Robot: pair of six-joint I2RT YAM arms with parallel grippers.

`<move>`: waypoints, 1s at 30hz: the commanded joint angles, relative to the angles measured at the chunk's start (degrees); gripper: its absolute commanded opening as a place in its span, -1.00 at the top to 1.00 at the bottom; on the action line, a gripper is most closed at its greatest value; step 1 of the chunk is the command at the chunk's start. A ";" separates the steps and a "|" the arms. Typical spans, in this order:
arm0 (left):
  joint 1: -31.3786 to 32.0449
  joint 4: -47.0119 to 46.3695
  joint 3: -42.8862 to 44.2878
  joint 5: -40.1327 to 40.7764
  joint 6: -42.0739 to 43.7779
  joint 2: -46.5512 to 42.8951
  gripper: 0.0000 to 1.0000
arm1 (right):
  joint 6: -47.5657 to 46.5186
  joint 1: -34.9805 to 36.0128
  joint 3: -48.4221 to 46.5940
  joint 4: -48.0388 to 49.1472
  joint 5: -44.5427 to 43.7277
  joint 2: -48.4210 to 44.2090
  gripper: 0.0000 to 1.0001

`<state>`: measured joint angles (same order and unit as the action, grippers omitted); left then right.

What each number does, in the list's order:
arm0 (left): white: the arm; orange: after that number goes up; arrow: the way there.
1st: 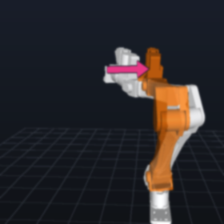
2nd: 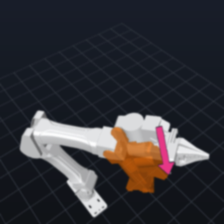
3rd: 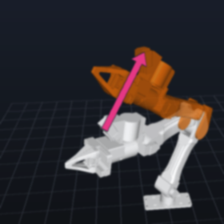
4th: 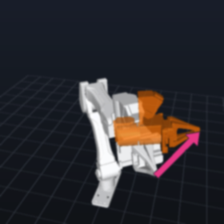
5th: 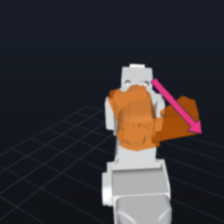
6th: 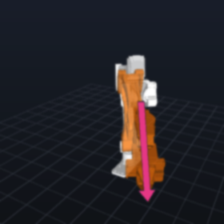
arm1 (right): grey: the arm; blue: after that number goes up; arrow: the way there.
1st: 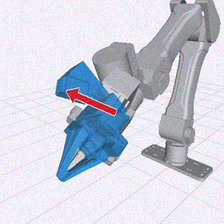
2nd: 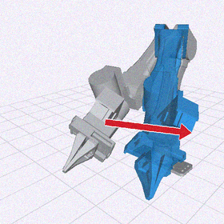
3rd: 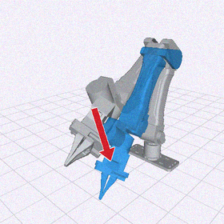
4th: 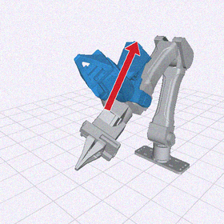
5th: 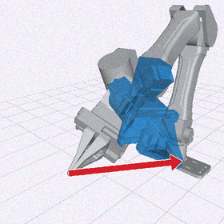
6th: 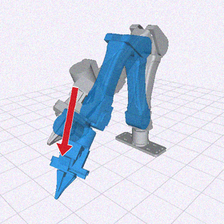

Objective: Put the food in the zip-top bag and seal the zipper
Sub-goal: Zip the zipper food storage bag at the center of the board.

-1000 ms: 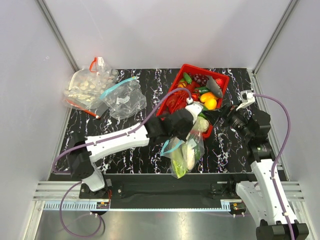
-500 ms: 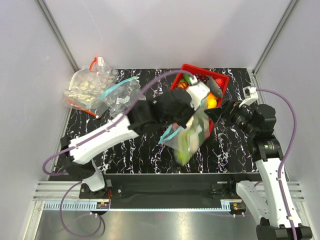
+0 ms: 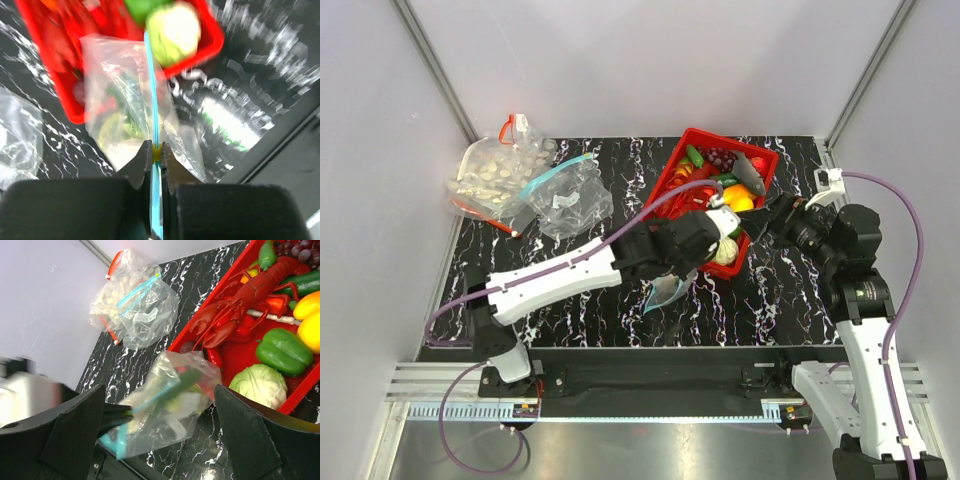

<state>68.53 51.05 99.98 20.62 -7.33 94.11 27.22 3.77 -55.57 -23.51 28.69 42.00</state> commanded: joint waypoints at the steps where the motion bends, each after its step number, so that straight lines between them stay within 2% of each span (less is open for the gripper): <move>1: -0.06 -0.86 7.49 -0.20 2.22 -7.59 1.00 | -0.49 0.27 -1.29 1.18 2.86 -0.51 -0.91; 3: -0.94 0.62 11.01 -8.00 4.77 -9.98 1.00 | -2.08 0.36 -1.29 2.75 5.67 -1.91 -0.91; 5: -1.73 4.91 11.72 -11.91 6.01 -9.64 1.00 | -3.23 0.36 -0.07 5.21 10.15 -3.32 -0.91; 8: -2.61 5.99 7.35 -11.57 6.19 -9.12 1.00 | -3.32 0.36 1.60 8.12 12.00 -3.77 -0.89; 12: -4.46 5.38 5.05 -16.12 6.71 -10.43 1.00 | -2.18 0.27 3.27 12.33 16.92 -2.36 -0.82; 17: -6.83 7.40 7.85 -21.92 6.98 -11.66 1.00 | -0.86 0.62 5.29 18.13 22.28 -3.32 -0.74; 22: -7.27 12.04 10.40 -26.42 8.48 -10.96 1.00 | 2.22 3.17 9.16 30.00 24.83 -3.68 -0.70; 27: -7.27 15.57 13.13 -30.71 10.66 -11.66 1.00 | -2.16 7.12 9.43 34.65 28.00 -0.87 -0.68; 30: -7.27 16.45 13.83 -32.31 12.51 -12.71 1.00 | -6.38 10.98 8.99 36.08 28.35 1.68 -0.61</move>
<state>61.32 67.20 110.85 -6.72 2.20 83.70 24.99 12.19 -46.26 6.52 54.30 41.95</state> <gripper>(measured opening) 0.050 0.820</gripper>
